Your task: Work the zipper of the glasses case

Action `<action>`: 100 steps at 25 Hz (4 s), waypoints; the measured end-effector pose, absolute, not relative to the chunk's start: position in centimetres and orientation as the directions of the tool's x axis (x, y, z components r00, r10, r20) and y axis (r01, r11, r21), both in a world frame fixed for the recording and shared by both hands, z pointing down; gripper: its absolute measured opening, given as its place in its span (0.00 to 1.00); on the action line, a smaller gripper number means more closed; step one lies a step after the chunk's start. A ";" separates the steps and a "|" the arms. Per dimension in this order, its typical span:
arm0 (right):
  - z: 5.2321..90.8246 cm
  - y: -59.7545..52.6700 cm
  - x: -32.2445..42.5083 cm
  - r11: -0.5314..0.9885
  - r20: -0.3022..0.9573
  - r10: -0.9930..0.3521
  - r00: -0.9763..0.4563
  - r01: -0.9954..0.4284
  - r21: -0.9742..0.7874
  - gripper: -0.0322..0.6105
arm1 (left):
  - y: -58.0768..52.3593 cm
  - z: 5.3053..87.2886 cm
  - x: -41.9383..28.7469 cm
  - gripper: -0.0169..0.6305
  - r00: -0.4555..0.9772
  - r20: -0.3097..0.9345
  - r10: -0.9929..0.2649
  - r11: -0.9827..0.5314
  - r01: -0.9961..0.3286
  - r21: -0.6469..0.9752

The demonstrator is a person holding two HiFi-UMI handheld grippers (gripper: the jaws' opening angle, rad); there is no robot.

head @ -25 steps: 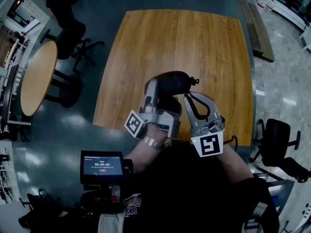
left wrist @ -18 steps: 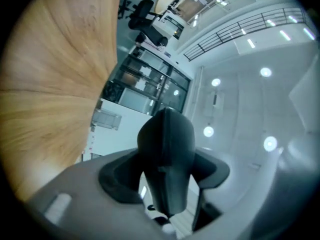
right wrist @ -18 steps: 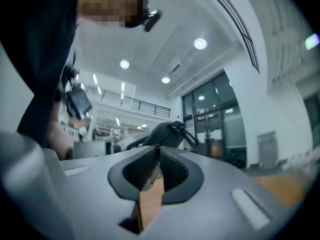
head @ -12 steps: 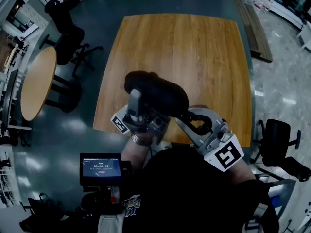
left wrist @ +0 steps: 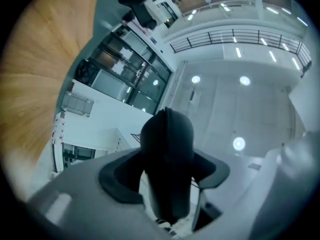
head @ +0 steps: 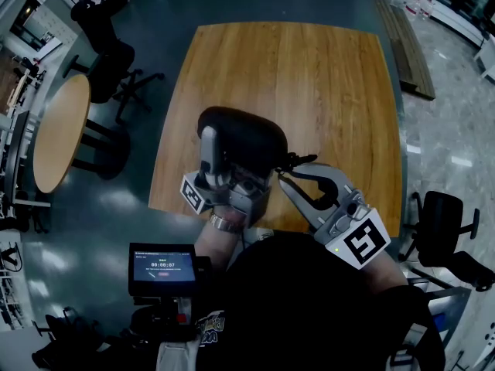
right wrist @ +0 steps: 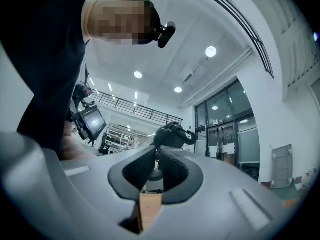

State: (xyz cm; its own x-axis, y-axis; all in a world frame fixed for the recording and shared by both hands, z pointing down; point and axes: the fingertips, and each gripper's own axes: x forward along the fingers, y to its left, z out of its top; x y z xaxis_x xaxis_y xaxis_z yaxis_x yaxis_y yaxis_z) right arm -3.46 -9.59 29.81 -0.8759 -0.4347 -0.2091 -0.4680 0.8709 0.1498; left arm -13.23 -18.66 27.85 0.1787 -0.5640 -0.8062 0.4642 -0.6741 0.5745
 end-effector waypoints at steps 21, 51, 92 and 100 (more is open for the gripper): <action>29.3 -12.9 -0.8 0.874 -0.440 -0.345 -0.829 -0.114 -0.472 0.07 | -15.5 23.8 -12.2 0.43 0.399 -0.845 -0.356 -0.873 0.180 0.453; 30.1 -10.7 -1.8 0.478 -0.645 -0.211 -0.735 0.498 -0.724 0.06 | -10.6 19.5 -7.0 0.66 0.568 -0.820 -0.066 -0.969 0.159 0.188; 31.1 -11.2 -3.1 0.435 -0.522 -0.263 -0.811 0.383 -0.815 0.09 | -12.5 22.5 -9.9 0.48 0.478 -0.868 -0.136 -0.920 0.263 0.289; 31.3 -11.1 -3.3 0.401 -0.554 -0.248 -0.794 0.437 -0.805 0.08 | -12.6 22.2 -8.7 0.48 0.476 -0.868 -0.139 -0.919 0.265 0.293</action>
